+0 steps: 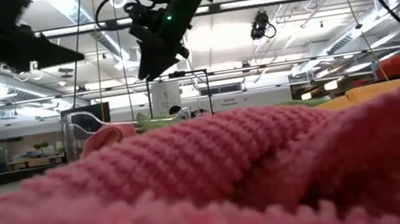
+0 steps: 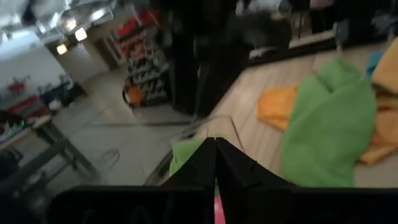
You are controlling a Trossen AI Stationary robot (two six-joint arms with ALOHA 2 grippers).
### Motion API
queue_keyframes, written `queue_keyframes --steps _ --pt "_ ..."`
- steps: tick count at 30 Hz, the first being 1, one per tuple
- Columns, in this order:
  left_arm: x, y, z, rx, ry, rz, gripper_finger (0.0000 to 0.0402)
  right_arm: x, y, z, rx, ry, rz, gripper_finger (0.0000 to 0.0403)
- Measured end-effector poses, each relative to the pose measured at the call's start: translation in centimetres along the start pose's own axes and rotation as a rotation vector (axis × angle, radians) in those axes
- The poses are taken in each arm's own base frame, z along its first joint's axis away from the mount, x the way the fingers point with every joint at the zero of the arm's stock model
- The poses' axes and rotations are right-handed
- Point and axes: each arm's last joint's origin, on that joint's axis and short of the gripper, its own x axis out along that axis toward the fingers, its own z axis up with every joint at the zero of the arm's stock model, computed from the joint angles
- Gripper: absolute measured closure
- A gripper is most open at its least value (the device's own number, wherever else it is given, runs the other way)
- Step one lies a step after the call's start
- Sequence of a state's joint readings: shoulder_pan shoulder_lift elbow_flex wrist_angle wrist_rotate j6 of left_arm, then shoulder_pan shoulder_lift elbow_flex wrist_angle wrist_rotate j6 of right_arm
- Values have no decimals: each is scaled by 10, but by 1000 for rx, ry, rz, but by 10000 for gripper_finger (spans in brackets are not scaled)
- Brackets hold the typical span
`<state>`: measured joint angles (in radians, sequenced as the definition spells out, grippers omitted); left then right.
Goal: Fold microfiber towels
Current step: Put the left pink microfiber towel into the transparent bin
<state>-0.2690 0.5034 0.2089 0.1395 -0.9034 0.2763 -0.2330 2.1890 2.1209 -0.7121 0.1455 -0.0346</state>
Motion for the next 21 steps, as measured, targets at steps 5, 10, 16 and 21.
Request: queue_keyframes --steps 5,10,16,21 --pt "16 0 -2 11 75 -9 379 -19 1 0 -18 -23 5 197" --pt "28 1 -4 -2 131 -53 393 -16 10 -12 -41 3 19 197" --pt "38 5 -2 -48 188 -105 382 -14 20 -27 -64 14 36 197" --pt "46 12 2 -116 252 -142 377 -28 21 -35 -61 -45 39 197"
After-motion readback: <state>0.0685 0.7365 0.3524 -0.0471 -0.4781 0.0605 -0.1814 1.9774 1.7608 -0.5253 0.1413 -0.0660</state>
